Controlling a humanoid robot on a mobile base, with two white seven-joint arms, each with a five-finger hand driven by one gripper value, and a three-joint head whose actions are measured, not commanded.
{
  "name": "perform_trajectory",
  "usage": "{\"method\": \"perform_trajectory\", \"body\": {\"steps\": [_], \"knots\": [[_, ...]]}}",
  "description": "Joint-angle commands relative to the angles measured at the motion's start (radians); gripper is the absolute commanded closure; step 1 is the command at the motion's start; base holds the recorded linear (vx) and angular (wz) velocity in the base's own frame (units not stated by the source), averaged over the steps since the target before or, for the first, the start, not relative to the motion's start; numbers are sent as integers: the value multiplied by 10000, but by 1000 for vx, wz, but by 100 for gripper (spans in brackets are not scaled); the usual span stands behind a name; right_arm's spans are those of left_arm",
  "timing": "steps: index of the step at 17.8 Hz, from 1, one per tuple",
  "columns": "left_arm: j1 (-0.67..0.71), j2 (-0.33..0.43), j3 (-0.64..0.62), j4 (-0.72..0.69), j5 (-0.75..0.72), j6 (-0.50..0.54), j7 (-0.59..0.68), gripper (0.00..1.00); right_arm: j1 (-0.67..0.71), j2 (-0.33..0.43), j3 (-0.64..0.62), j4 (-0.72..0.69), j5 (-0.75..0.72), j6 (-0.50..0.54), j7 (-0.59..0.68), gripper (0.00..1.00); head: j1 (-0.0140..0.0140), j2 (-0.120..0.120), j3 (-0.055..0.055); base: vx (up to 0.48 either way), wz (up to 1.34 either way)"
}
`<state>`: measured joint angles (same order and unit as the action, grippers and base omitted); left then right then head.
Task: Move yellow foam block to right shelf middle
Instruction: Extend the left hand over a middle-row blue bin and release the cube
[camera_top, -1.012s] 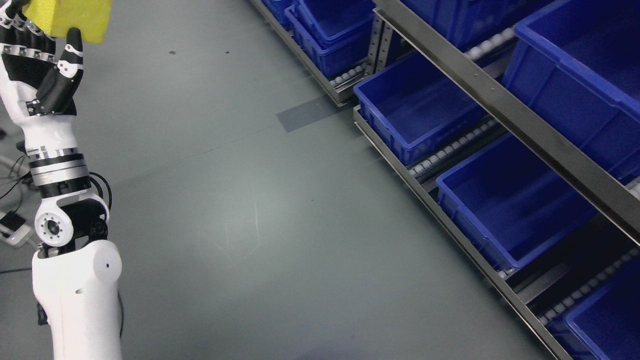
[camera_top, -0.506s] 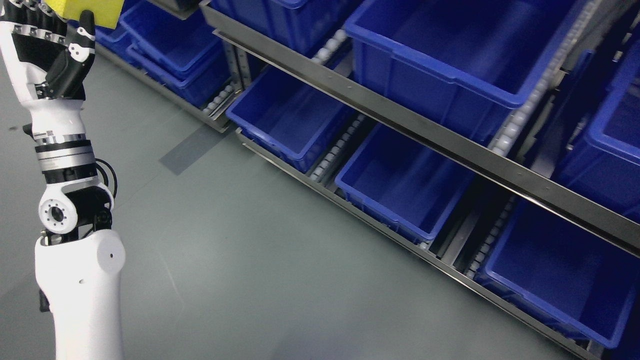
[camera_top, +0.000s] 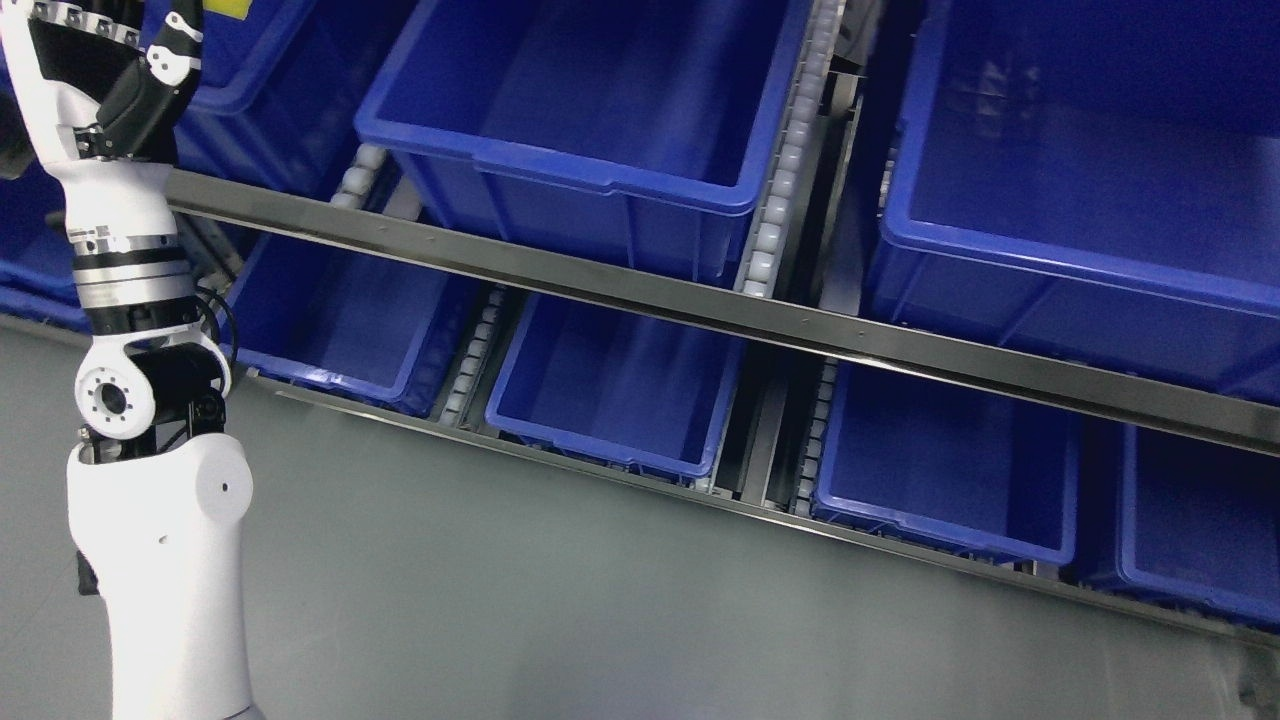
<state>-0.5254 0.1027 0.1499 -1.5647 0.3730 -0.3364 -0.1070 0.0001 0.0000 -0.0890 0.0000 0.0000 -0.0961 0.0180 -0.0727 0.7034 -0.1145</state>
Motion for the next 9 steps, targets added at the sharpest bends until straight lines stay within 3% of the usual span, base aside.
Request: {"method": "perform_trajectory", "body": {"steps": [1,5,7,9], "knots": [[-528,16,-165,-321,-18,173,-4,62,-32,-175,0,-175,0,-6,4,0,0,0,0,137,-672],[-1002,16,-180,-551,-18,616,-4,62,-17,-175,0,-175,0,-6,4,0,0,0,0,97,-477],[-1294,16,-210,-765,-18,1366,11,62,-32,-175,0,-175,0,-6,4,0,0,0,0,70,-352],[-1677,16,-287,-1041,-33,2805,27,62,-32,-175,0,-175,0,-6,4,0,0,0,0,59,-232]]}}
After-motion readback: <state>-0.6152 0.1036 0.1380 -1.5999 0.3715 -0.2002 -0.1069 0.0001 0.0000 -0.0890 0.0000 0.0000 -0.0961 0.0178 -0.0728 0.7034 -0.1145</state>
